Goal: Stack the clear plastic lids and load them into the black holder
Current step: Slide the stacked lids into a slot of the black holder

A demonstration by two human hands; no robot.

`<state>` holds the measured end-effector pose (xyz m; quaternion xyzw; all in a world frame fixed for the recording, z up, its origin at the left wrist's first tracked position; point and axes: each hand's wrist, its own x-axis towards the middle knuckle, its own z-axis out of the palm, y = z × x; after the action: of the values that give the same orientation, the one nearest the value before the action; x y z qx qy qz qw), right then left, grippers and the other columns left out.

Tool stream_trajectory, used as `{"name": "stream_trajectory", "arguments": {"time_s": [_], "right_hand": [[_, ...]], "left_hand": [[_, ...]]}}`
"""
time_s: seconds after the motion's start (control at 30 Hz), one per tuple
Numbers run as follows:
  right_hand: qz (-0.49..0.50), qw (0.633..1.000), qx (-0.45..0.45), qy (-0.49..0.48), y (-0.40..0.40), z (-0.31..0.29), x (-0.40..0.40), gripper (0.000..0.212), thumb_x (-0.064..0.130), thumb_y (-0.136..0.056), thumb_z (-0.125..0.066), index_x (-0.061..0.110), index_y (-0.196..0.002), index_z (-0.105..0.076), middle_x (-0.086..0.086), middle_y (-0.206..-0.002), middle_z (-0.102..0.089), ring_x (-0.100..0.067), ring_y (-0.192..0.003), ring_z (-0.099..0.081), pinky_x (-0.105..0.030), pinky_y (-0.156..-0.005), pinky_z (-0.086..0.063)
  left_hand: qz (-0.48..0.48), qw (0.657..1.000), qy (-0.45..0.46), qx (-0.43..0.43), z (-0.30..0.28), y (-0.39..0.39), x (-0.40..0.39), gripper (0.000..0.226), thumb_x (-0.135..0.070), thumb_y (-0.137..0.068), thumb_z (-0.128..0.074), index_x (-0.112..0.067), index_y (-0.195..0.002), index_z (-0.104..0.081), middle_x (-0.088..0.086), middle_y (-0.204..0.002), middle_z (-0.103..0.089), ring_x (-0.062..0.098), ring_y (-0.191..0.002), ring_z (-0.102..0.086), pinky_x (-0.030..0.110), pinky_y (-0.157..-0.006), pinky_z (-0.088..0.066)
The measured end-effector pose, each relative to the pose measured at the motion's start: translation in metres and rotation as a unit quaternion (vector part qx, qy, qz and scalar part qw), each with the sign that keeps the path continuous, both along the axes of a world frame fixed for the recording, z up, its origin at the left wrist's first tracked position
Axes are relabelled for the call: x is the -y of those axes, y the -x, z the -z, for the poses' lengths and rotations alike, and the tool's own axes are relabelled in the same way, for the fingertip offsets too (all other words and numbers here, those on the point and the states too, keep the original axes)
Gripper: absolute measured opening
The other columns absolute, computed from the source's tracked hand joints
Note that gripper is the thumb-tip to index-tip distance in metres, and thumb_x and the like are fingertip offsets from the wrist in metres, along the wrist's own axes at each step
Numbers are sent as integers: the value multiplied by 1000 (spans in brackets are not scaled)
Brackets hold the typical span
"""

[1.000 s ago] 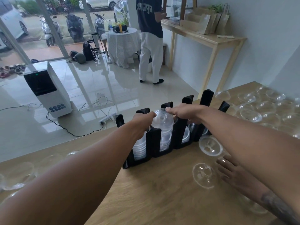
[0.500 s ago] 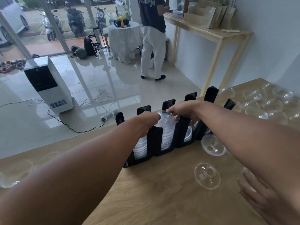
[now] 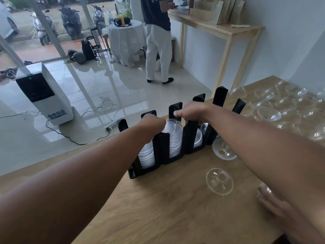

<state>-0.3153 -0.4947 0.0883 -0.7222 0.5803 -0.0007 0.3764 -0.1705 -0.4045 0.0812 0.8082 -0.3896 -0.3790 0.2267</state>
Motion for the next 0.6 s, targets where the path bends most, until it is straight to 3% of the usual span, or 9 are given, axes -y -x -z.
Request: {"name": "stream_trajectory", "arguments": {"time_s": [0.07, 0.13, 0.2, 0.27, 0.3, 0.37, 0.5, 0.6], "right_hand": [[12, 994, 21, 105, 6, -14, -9, 35, 41, -98, -60, 13, -77, -56, -2, -70, -56, -19, -61, -52, -34, -62, -46], [68, 970, 80, 218, 13, -22, -23, 25, 41, -97, -59, 17, -89, -61, 2, -81, -62, -19, -73, -58, -34, -72, -49], [160, 912, 187, 328, 17, -20, -49, 19, 38, -98, -57, 20, -98, -61, 7, -86, -65, -16, -80, -62, -32, -74, -50], [229, 845, 292, 385, 16, -4, -85, 16, 33, -100, -56, 19, -94, -61, 10, -79, -63, -10, -73, -61, -27, -67, -48], [255, 828, 331, 375, 14, 11, -102, 14, 31, -100, -57, 20, -92, -61, 10, -75, -63, -7, -70, -60, -22, -63, -47], [298, 836, 359, 290, 6, 50, -131, 12, 31, -100, -57, 25, -90, -61, 9, -74, -65, -3, -70, -63, -15, -59, -46], [351, 881, 318, -10, -10, 117, -148, 8, 30, -97, -59, 28, -98, -66, 5, -87, -74, -12, -81, -70, -26, -63, -51], [378, 850, 354, -102, -21, 137, -139, 14, 26, -96, -59, 19, -101, -70, -5, -98, -77, -21, -93, -72, -32, -72, -57]], "left_hand": [[50, 994, 42, 91, -4, -5, 1, 25, -29, -91, -57, -5, -84, -59, 5, -74, -65, 20, -59, -58, 28, -52, -48], [123, 971, 115, 168, -9, -7, 4, 27, -33, -90, -58, -9, -92, -70, 5, -83, -73, 23, -68, -69, 36, -66, -60], [203, 941, 159, 218, -11, -5, 9, 26, -37, -92, -59, -20, -106, -72, -1, -102, -72, 20, -87, -69, 36, -78, -58], [286, 910, 149, 261, -7, -4, 14, 30, -40, -94, -58, -24, -117, -71, -1, -115, -69, 22, -103, -64, 33, -83, -51], [317, 898, 125, 278, -4, -4, 16, 33, -41, -95, -57, -24, -119, -71, 1, -118, -67, 24, -107, -63, 34, -84, -50], [354, 877, 72, 316, 0, -5, 19, 35, -42, -95, -57, -20, -117, -71, 5, -117, -67, 28, -108, -62, 39, -86, -53], [367, 861, 58, 349, 1, -5, 21, 32, -39, -92, -55, -13, -96, -73, 6, -100, -69, 30, -95, -67, 43, -84, -56], [373, 827, 77, 413, 5, -4, 22, 28, -39, -92, -51, -20, -76, -63, -1, -79, -62, 24, -86, -62, 39, -85, -38]]}}
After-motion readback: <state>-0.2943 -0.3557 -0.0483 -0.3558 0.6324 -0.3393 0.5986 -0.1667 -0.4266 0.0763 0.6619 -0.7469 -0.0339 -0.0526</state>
